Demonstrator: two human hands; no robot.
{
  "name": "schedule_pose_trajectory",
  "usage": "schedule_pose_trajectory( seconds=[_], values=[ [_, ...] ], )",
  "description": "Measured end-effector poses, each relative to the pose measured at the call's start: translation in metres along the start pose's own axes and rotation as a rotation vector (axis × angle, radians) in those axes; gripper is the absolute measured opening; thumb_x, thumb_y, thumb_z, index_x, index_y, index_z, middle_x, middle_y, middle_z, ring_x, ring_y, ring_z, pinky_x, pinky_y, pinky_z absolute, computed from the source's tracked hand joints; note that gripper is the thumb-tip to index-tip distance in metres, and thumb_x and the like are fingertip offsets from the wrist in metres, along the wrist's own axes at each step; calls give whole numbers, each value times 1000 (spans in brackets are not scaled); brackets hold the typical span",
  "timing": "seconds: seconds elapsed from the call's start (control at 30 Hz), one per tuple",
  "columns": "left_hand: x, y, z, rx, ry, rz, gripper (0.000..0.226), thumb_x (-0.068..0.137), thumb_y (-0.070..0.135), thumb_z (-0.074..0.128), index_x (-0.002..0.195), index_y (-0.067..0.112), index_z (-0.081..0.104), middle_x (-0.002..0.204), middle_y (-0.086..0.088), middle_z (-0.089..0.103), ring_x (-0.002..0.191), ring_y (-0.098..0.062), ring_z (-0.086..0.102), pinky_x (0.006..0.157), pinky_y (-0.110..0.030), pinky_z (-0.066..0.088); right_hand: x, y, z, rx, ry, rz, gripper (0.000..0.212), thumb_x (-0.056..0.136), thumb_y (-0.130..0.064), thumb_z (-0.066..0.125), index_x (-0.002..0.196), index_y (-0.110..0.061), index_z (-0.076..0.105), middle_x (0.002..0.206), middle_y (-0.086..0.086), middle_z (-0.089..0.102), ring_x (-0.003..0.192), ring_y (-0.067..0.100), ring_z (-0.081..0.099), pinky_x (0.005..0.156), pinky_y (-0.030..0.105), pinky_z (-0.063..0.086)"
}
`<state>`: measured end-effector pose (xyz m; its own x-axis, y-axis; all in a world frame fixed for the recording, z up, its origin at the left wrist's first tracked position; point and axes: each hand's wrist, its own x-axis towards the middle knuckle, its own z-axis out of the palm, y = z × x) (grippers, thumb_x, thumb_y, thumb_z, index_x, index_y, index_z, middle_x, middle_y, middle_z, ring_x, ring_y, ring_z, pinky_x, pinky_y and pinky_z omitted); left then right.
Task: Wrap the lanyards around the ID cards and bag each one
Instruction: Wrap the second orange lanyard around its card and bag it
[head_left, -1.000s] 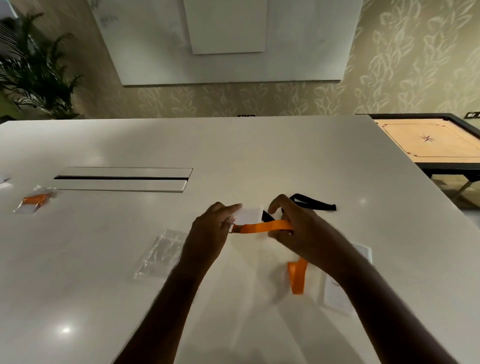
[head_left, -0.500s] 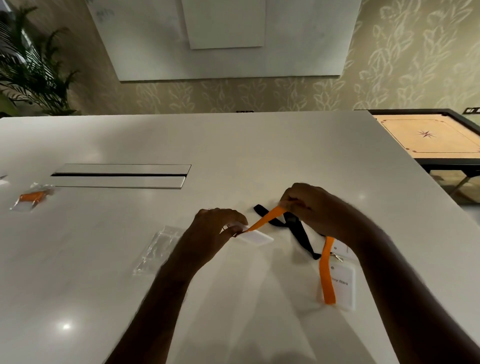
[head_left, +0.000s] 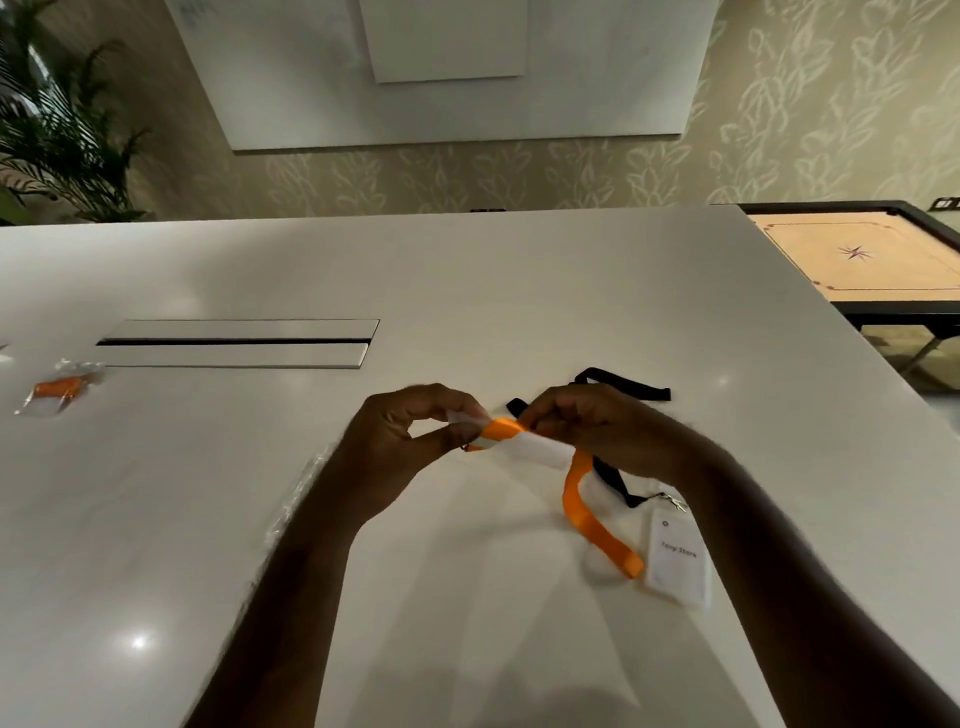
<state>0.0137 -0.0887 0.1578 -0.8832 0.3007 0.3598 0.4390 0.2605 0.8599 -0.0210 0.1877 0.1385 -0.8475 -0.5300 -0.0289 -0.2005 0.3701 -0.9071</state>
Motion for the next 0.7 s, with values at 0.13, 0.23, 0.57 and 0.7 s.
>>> schedule_pose_trajectory(
  seconds=[0.13, 0.23, 0.57, 0.7],
  values=[
    [3, 7, 0, -256, 108, -28, 19, 81, 22, 79, 98, 32, 79, 102, 2, 79, 98, -15, 76, 85, -25, 59, 1, 0, 11, 294, -23, -92, 21, 103, 0, 63, 115, -17, 65, 106, 16, 79, 101, 32, 78, 88, 34, 61],
    [7, 8, 3, -342, 169, -24, 27, 84, 7, 78, 100, 28, 79, 103, 1, 80, 98, -14, 76, 83, -21, 58, 3, -4, 14, 332, 16, -106, 31, 98, 4, 67, 108, -24, 75, 102, 6, 80, 96, 25, 79, 84, 31, 63],
    [19, -11, 10, -247, 328, -132, 29, 87, 12, 76, 98, 38, 78, 102, 7, 78, 96, -12, 75, 79, -25, 58, 12, 4, 36, 404, 44, -57, 36, 92, 16, 38, 92, -6, 67, 83, 9, 67, 83, 19, 68, 84, 35, 55],
    [19, -15, 15, -231, 360, -157, 25, 75, 29, 77, 98, 40, 77, 101, 9, 78, 95, -10, 73, 74, -21, 58, 16, 6, 48, 567, 113, -5, 29, 94, 10, 36, 85, -6, 58, 72, 4, 53, 67, 15, 54, 78, 38, 47]
  ],
)
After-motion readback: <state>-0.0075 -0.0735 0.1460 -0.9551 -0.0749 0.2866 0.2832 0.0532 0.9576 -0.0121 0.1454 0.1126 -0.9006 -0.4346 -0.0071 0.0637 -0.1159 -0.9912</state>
